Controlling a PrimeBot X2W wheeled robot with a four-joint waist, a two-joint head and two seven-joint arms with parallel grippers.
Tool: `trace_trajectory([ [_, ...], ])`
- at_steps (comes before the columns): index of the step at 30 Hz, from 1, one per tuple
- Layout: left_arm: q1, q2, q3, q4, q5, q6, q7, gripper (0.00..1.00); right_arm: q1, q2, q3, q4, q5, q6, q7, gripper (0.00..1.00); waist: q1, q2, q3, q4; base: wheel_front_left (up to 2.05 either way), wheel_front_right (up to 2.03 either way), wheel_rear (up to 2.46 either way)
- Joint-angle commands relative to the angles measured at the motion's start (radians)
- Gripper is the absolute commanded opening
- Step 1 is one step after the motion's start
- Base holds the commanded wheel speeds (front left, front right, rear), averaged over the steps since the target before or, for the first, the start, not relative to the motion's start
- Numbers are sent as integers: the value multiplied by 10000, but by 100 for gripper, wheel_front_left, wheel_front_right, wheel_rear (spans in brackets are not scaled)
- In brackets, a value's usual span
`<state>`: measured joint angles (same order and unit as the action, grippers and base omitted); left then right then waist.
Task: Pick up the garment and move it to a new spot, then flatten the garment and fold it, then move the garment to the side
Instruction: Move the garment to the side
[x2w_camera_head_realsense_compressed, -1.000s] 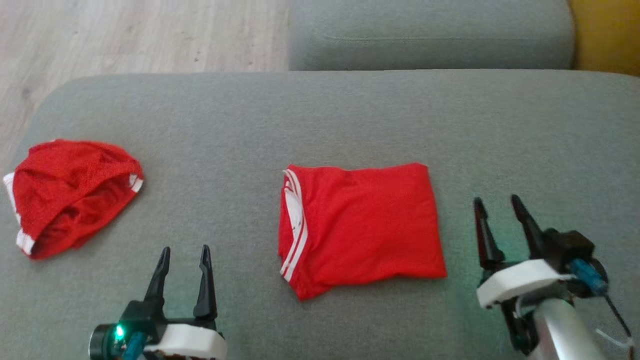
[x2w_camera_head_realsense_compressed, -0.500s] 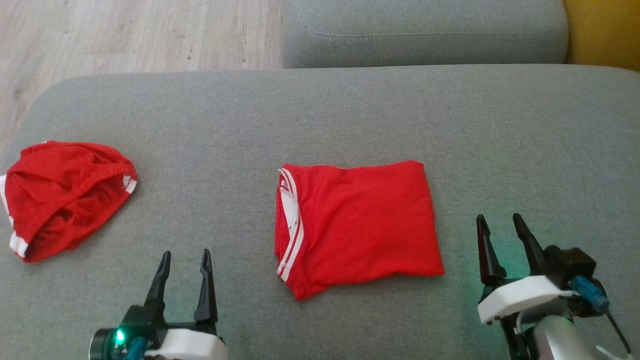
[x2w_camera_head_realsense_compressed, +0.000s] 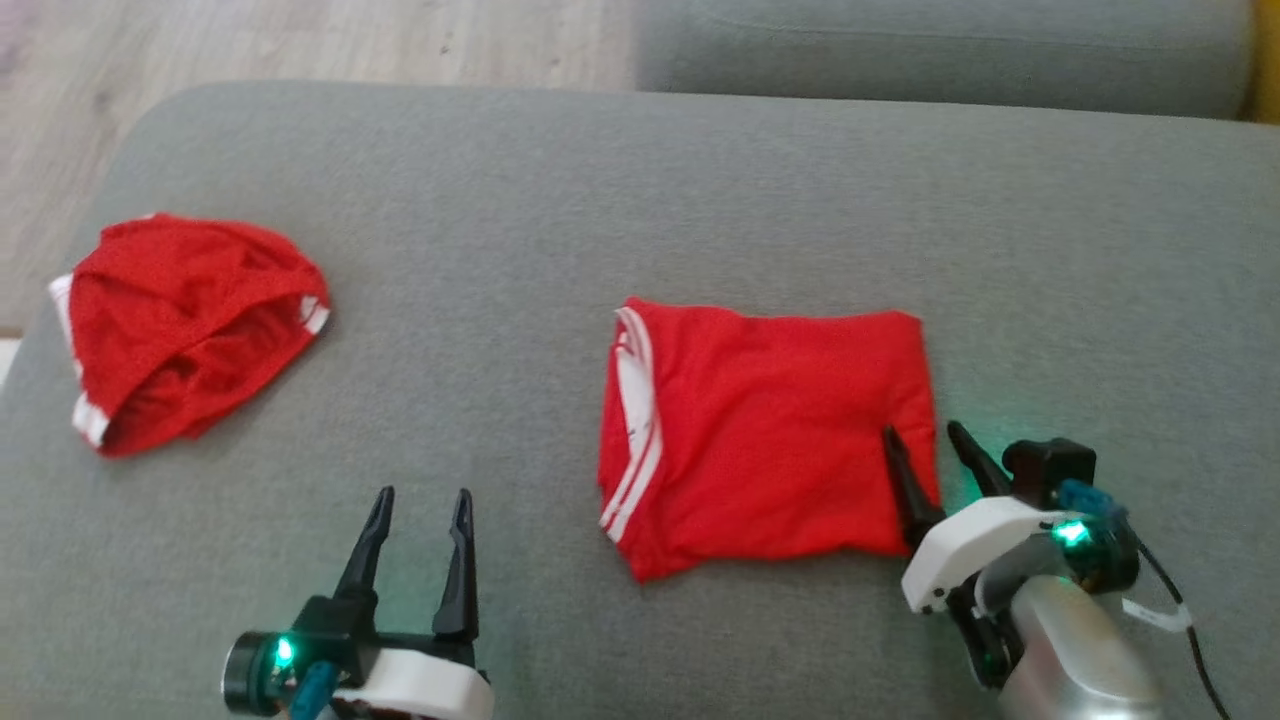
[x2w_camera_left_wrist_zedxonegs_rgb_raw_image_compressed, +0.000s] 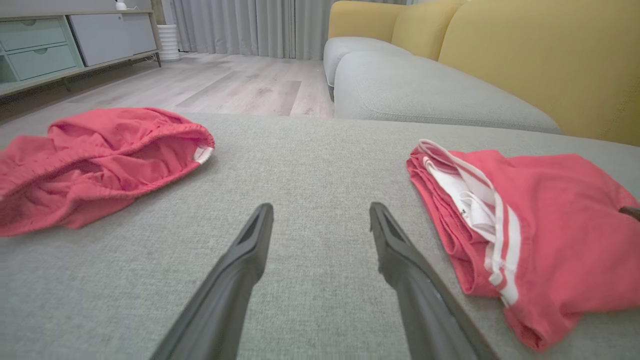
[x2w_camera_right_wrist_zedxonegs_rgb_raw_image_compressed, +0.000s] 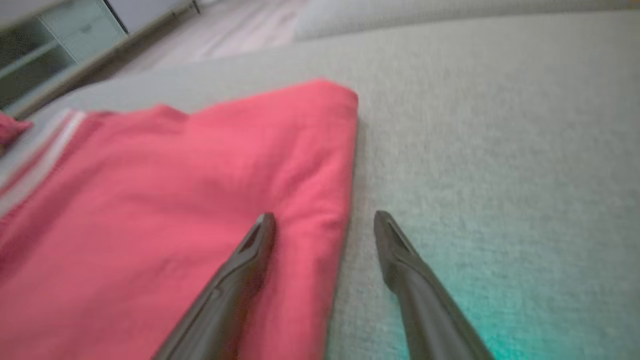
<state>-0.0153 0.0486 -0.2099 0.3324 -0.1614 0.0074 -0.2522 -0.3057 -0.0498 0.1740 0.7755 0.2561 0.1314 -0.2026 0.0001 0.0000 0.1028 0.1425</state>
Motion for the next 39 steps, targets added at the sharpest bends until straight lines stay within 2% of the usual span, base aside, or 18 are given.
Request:
trace_trajectory([
  [1,-388,16,191,-243,-16,-40,-95,100,-377,-5,25,372,-300,-7,159,100,-1,0,167,283,0,0,0],
  [3,-408,16,155,-229,-41,-28,-95,100,-535,-5,71,875,-225,-7,261,100,-1,0,202,383,0,0,0],
  [4,-411,16,162,-233,-60,-13,-95,100,-590,-5,211,1047,-201,-7,256,33,-1,0,220,398,0,0,0],
  [5,-411,16,180,-240,-67,0,-95,100,-626,-5,339,1178,-85,-7,228,0,-1,0,236,385,0,0,0],
  [8,-370,16,321,-235,-22,-25,-95,100,-806,-5,498,1406,40,-7,-249,0,-1,0,203,4,0,0,0],
  [11,-352,16,379,-247,37,-106,-95,100,-939,-5,458,1402,23,-7,-474,0,-1,0,116,-653,0,0,0],
  [17,-473,16,283,-342,-63,-182,-95,100,-987,-5,320,1241,17,-7,-581,0,-1,0,89,-2625,0,0,0],
  [24,-759,16,113,-321,-175,-170,-95,100,-778,-5,377,473,-8,-7,-589,0,-1,0,292,-5013,0,0,0],
  [25,-759,16,113,-321,-175,-170,-95,100,-778,-5,377,473,-8,-7,-589,0,-1,0,292,-5013,0,0,0],
  [28,-886,16,36,-289,-180,-178,-95,100,-638,-5,465,196,-27,-7,-590,0,-1,0,404,-5666,0,0,0],
  [31,-1034,16,-49,-241,-167,-208,-95,100,-578,-5,406,-22,-108,-7,-590,0,-1,0,535,-6016,0,0,0],
  [35,-1123,16,-106,-227,-89,-220,-95,100,-784,-5,373,-197,-425,-7,-591,0,-1,0,750,-6186,0,0,0],
  [39,-1212,16,-60,-133,124,-317,-95,100,-1490,-5,282,-192,-815,-7,-591,0,-1,0,1068,-6062,0,0,0],
])
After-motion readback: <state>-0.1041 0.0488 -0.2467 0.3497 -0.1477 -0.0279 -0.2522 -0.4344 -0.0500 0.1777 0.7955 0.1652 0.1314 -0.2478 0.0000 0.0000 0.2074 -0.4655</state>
